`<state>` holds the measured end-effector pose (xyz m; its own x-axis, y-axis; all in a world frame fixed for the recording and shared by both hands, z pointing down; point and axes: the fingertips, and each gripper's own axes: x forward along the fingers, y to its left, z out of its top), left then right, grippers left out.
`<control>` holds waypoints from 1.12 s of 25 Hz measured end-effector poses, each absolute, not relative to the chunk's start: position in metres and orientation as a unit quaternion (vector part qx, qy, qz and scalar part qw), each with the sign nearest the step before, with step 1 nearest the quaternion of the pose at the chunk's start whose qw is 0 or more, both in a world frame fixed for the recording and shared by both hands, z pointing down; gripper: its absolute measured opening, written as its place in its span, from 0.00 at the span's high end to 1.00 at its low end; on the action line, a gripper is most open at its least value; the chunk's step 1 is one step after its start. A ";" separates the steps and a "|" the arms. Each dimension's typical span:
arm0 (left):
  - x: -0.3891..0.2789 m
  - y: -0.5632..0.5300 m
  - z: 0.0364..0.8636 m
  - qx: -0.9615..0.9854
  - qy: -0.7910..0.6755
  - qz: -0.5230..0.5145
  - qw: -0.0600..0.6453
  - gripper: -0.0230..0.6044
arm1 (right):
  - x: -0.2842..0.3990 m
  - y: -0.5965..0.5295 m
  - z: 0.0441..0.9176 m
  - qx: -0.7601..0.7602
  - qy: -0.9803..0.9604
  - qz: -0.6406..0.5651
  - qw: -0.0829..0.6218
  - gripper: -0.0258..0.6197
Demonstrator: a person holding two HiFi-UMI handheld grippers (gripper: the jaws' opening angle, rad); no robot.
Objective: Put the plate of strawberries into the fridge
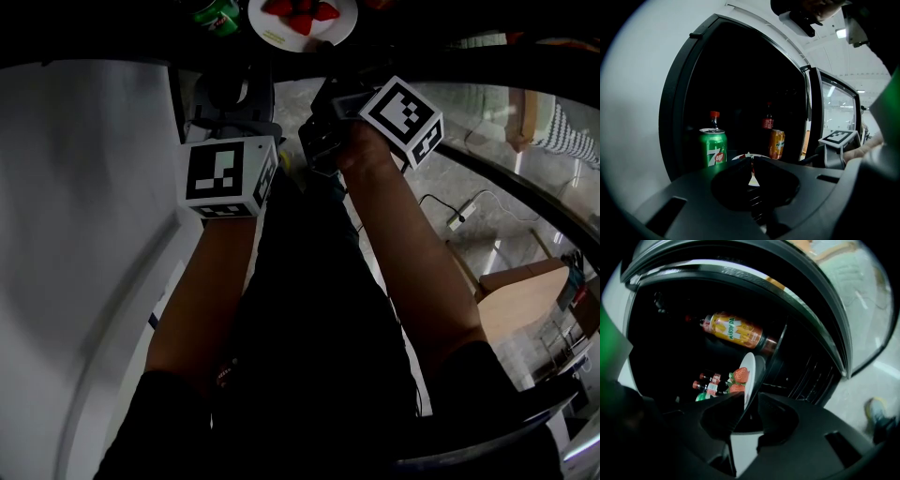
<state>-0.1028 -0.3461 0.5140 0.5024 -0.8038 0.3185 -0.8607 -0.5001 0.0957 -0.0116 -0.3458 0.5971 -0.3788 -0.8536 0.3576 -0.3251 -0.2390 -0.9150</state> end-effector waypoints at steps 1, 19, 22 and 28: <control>-0.103 -0.346 0.514 0.859 -0.484 0.119 0.120 0.93 | -0.012 -0.345 0.597 -0.515 0.589 -0.588 0.205 0.85; -0.103 -0.343 0.518 0.863 -0.479 0.127 0.099 0.93 | -0.033 -0.334 0.572 -0.571 0.788 -0.180 -0.144 0.85; -0.104 -0.345 0.517 0.864 -0.477 0.131 0.095 0.93 | -0.039 -0.333 0.577 -0.568 0.789 -0.174 -0.157 0.85; -0.108 -0.347 0.520 0.862 -0.480 0.130 0.096 0.93 | -0.042 -0.335 0.582 -0.568 0.788 -0.167 -0.167 0.85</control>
<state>-0.1077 -0.3473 0.5198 0.5054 -0.8029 0.3160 -0.8528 -0.5207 0.0411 -0.0419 -0.3347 0.5820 -0.2985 -0.8394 0.4542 -0.9515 0.2986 -0.0736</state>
